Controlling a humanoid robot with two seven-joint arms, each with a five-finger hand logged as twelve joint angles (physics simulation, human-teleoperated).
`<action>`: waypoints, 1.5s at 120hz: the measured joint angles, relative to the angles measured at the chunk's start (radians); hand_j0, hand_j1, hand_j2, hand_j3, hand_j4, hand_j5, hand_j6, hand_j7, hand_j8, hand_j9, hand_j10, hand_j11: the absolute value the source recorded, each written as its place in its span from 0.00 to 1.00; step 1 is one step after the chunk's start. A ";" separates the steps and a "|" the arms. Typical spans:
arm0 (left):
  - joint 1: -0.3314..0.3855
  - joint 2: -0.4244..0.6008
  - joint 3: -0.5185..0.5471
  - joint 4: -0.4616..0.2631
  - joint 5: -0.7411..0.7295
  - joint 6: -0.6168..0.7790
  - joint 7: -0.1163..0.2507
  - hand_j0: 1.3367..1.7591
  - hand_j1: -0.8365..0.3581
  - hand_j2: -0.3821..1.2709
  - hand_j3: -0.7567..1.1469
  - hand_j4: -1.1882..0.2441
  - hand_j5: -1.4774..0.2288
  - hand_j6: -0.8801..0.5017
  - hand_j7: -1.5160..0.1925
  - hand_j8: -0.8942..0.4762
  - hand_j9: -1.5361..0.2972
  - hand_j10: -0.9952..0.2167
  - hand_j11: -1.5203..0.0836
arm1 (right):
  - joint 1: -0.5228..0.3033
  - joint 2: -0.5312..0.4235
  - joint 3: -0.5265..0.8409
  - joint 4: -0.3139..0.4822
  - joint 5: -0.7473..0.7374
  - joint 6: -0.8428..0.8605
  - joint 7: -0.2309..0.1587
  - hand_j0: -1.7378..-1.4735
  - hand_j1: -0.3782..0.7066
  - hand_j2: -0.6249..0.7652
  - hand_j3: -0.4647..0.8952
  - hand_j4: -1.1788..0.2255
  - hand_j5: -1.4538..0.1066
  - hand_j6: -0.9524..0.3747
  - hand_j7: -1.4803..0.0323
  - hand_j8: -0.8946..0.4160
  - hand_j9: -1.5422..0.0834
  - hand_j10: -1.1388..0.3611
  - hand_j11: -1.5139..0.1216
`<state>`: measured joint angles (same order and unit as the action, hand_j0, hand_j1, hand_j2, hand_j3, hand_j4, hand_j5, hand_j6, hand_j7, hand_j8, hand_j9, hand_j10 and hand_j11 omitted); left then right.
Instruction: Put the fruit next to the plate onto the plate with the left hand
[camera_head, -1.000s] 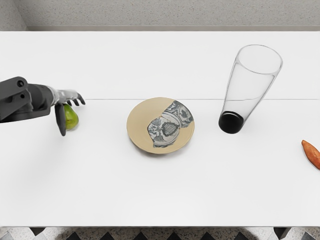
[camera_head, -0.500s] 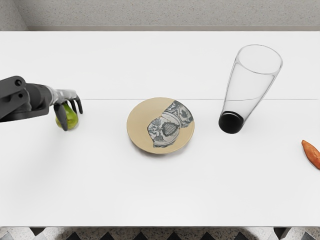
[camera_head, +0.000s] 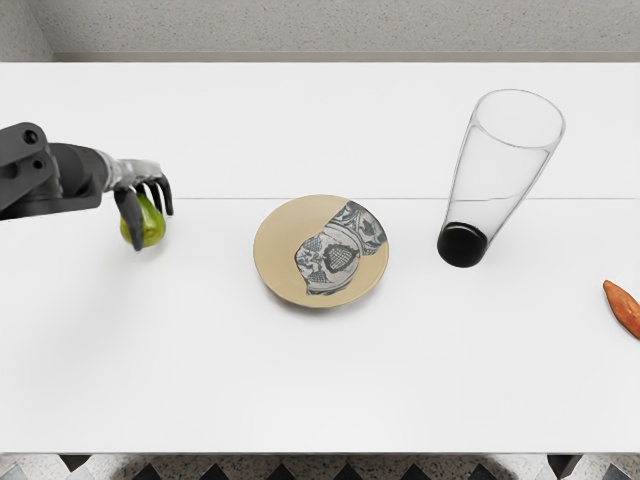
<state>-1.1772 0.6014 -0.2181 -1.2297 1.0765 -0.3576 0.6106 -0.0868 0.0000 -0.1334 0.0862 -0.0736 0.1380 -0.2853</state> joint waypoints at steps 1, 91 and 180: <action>-0.005 0.000 0.000 0.000 -0.003 -0.001 0.000 0.76 0.48 0.55 0.40 0.39 0.36 0.29 0.39 0.32 0.38 0.33 0.42 | 0.000 0.000 0.000 0.000 0.000 0.000 0.000 0.30 0.03 0.45 0.34 0.84 0.93 0.72 0.98 0.68 0.95 0.76 0.93; -0.091 -0.183 -0.092 -0.003 -0.164 -0.043 0.000 0.76 0.46 0.57 0.40 0.36 0.29 0.33 0.34 0.35 0.33 0.35 0.37 | 0.000 0.000 0.000 0.000 0.000 0.000 0.000 0.30 0.03 0.45 0.34 0.84 0.93 0.72 0.98 0.68 0.95 0.76 0.93; -0.056 -0.390 -0.118 0.071 -0.158 -0.041 0.000 0.76 0.46 0.59 0.40 0.36 0.30 0.33 0.34 0.35 0.33 0.33 0.37 | -0.001 0.000 0.000 -0.002 0.000 -0.001 0.000 0.30 0.03 0.45 0.34 0.84 0.93 0.72 0.98 0.68 0.95 0.76 0.93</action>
<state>-1.2336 0.2116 -0.3366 -1.1586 0.9188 -0.3987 0.6108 -0.0881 0.0000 -0.1334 0.0844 -0.0736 0.1368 -0.2853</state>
